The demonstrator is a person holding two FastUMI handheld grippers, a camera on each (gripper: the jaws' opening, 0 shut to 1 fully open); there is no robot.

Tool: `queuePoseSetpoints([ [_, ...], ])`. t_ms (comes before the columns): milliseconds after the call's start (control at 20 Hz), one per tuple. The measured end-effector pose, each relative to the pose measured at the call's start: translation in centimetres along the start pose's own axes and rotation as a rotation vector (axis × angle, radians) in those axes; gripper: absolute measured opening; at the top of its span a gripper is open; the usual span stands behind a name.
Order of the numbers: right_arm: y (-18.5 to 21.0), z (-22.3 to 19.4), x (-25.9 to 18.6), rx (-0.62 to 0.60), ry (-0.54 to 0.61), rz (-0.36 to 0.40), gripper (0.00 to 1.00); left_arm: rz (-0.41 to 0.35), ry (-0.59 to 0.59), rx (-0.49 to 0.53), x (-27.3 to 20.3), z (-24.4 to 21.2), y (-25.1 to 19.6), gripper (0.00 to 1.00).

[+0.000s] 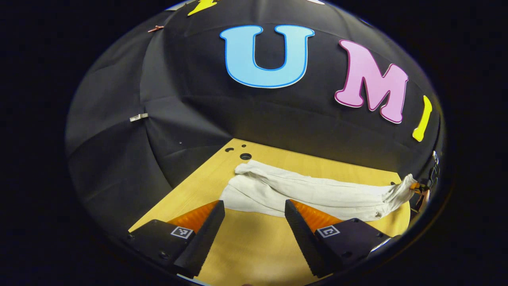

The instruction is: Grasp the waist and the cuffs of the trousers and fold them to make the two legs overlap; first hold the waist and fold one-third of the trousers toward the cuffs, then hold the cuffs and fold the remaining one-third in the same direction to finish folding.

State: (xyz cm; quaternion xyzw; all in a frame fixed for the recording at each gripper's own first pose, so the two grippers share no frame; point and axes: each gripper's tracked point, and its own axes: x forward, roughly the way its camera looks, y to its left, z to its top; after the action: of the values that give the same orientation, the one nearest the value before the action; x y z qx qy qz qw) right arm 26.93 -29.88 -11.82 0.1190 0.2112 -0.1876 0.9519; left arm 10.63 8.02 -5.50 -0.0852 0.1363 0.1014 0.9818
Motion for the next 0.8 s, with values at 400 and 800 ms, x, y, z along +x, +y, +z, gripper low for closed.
queuePoseSetpoints([
  [400,1.0,1.7,-1.1,-0.012,-0.061,0.183,0.19,-0.076,0.057,-0.032,-0.8,-2.7,1.6,0.98],
  [800,0.8,1.1,-0.4,-0.053,-0.001,0.323,0.19,-0.116,0.075,-0.113,0.7,-4.0,5.9,0.98],
])
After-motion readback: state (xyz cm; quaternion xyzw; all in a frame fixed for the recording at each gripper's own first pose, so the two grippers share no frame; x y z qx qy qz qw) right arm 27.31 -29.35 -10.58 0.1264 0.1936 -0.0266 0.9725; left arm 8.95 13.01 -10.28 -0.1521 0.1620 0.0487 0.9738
